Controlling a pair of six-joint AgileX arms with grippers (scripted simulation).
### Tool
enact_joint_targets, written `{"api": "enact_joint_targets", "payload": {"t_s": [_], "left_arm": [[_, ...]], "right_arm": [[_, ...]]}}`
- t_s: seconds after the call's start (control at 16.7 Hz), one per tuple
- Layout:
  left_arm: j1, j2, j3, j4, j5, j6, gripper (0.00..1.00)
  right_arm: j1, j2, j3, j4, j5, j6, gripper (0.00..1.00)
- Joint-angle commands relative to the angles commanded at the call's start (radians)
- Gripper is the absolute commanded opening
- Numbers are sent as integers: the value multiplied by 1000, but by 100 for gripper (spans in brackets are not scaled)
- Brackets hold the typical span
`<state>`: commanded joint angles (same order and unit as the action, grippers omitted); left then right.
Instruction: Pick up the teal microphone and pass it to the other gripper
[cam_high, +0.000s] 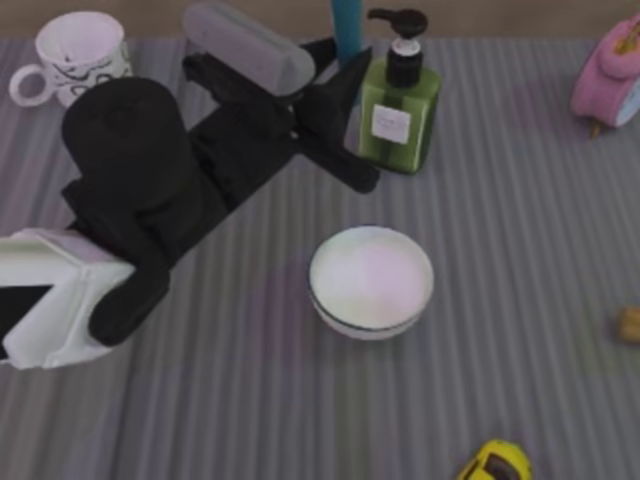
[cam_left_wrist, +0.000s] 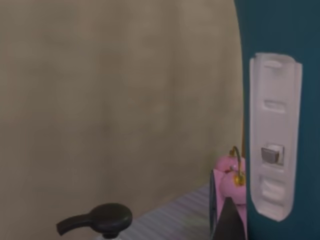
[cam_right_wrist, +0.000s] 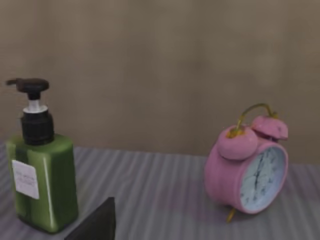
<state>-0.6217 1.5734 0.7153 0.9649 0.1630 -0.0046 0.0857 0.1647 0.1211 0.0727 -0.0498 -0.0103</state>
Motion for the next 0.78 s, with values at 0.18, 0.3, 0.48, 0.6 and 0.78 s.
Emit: {"api": "enact_joint_targets", "payload": {"t_s": [0.18, 0.3, 0.48, 0.6, 0.78], "left_arm": [[0, 0, 0, 0, 0, 0, 0], [0, 0, 0, 0, 0, 0, 0], [0, 0, 0, 0, 0, 0, 0], [0, 0, 0, 0, 0, 0, 0], [0, 0, 0, 0, 0, 0, 0]], "right_arm": [[91, 221, 128, 76, -52, -11, 100], [159, 394, 221, 130, -92, -19, 100], [260, 631, 356, 208, -151, -30, 100], [321, 765, 439, 257, -187, -35, 100], [396, 936, 544, 321, -231, -42, 100]]}}
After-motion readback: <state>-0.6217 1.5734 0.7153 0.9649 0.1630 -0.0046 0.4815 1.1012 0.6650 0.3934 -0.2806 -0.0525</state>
